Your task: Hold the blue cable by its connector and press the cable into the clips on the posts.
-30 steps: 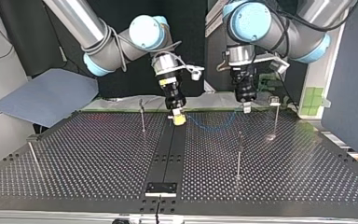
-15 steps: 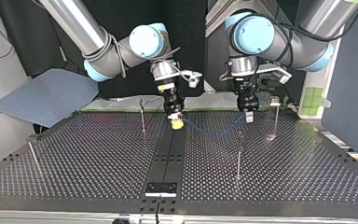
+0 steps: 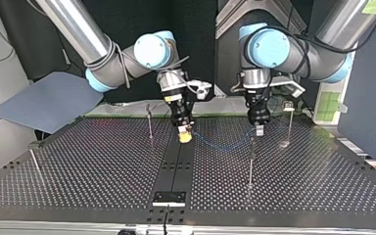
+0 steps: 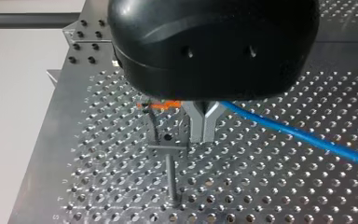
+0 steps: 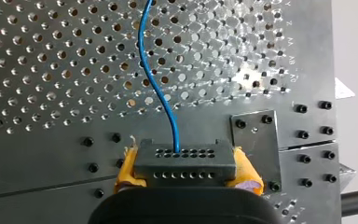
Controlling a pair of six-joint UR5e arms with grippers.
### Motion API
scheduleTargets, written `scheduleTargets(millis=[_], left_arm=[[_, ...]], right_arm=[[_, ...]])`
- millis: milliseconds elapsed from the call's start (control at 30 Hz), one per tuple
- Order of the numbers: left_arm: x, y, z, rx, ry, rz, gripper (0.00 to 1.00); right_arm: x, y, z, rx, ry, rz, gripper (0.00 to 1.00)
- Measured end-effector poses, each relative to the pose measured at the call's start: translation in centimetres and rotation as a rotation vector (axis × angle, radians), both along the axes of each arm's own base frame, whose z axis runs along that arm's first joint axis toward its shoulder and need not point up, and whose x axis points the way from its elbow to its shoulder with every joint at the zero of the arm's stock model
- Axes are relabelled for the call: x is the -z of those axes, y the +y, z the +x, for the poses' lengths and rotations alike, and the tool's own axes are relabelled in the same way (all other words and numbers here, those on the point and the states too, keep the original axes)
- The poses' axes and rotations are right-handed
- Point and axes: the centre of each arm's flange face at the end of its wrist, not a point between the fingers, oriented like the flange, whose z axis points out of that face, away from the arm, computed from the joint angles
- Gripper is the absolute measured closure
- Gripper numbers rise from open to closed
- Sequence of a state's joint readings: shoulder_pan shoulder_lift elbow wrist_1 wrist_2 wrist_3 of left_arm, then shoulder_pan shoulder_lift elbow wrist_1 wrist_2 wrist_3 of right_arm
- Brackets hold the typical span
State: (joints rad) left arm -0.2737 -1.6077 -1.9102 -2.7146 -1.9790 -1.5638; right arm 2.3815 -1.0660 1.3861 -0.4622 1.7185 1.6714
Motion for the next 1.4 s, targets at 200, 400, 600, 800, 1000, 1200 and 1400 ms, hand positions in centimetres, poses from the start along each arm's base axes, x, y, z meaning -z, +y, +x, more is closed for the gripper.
scheduleTargets(millis=[200, 400, 600, 800, 1000, 1200, 1400], left_arm=[[-0.1, 0.5, 0.5, 0.001, -0.005, -0.002, 1.00], [-0.3, 1.3, 0.9, -0.016, -0.012, -0.004, 1.00], [-0.7, 1.9, 1.5, -0.028, -0.022, -0.006, 1.00], [-1.1, 2.4, 2.3, -0.026, -0.027, -0.008, 1.00], [-0.3, 2.8, 3.4, -0.026, -0.004, -0.003, 1.00], [-0.1, 3.4, 4.4, -0.035, -0.006, -0.003, 1.00], [-1.0, 3.8, 5.5, -0.035, -0.028, -0.018, 1.00]], right_arm=[[0.9, -0.6, 0.0, 0.001, 0.006, 0.010, 1.00], [1.3, -0.4, 0.4, -0.009, 0.012, 0.013, 1.00], [1.3, -0.1, 0.8, -0.023, 0.016, 0.009, 1.00], [0.6, -0.3, 1.0, -0.025, 0.008, 0.001, 1.00], [-0.1, -0.8, 1.0, -0.021, 0.002, -0.007, 1.00], [-0.2, -1.1, 0.9, -0.018, 0.002, -0.007, 1.00], [-0.1, -1.4, 0.7, -0.016, 0.003, -0.007, 1.00]])
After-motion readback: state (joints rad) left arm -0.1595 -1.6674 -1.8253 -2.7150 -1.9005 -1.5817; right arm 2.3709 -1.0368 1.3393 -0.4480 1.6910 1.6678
